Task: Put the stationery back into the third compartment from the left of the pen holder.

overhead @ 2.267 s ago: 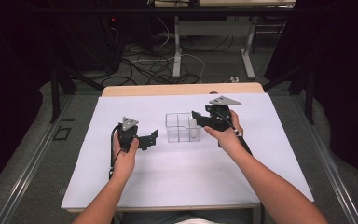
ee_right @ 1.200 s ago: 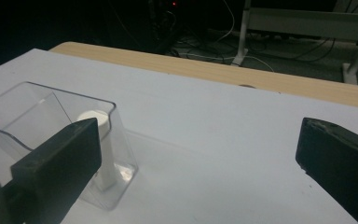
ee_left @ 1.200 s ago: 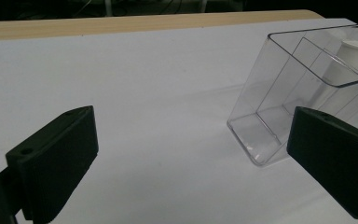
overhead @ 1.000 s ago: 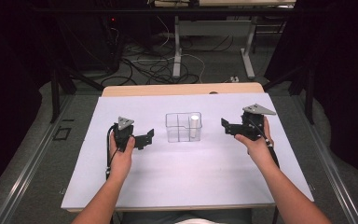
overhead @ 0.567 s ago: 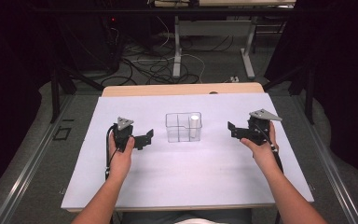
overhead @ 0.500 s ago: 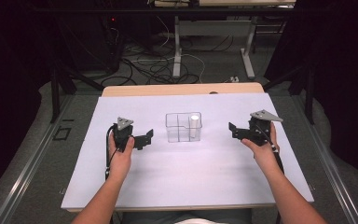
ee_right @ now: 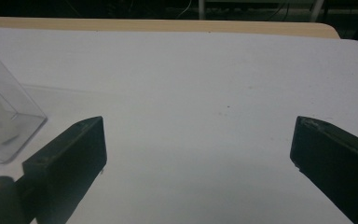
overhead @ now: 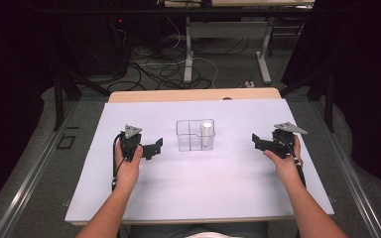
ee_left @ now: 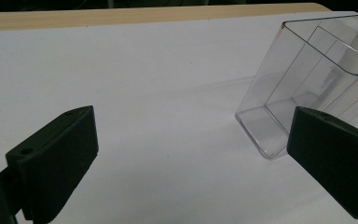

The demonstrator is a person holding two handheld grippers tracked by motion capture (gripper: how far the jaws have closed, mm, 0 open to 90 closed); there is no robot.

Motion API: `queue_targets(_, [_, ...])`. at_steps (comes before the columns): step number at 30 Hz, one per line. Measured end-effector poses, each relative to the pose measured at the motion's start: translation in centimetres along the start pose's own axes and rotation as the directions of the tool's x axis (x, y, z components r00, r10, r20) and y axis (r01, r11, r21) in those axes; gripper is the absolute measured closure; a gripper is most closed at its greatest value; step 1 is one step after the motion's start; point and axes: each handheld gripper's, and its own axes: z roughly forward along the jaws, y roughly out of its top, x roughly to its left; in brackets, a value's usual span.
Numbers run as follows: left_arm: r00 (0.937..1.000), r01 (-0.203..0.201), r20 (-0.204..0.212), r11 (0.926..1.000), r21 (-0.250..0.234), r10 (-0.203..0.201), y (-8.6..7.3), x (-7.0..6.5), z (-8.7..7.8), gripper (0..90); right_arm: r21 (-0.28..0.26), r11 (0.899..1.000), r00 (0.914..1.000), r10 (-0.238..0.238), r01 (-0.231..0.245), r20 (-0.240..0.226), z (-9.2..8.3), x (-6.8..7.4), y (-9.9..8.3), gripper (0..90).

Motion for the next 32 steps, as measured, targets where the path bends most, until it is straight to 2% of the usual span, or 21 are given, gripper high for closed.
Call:
queue_targets(2, [1.0000, -0.001, 0.001, 1.0000, 0.003, 0.001, -0.04, 0.01, 0.03, 2.0, 0.010, 1.000, 0.9999, -0.010, 0.010, 0.012, 0.12, -0.29, -0.22, 3.5])
queue_targets(9, [1.0000, -0.001, 0.003, 0.9999, 0.011, 0.001, -0.21, 0.11, 0.16, 2.1, 0.076, 0.997, 0.9994, 0.008, -0.011, 0.032, 0.50, -0.82, -0.70, 6.4])
queue_targets(18, [1.0000, 0.008, 0.003, 0.9996, 0.028, -0.008, -0.47, 0.23, 0.41, 2.2, 0.102, 0.995, 0.9997, -0.004, 0.002, 0.022, 0.70, -0.73, -0.79, 6.5])
queue_targets(32, [0.9999, 0.015, 0.001, 0.9996, 0.025, -0.015, -0.55, 0.31, 0.61, 2.3, 0.142, 0.990, 0.9998, 0.001, -0.004, 0.018, 0.78, -0.57, -0.74, 6.8])
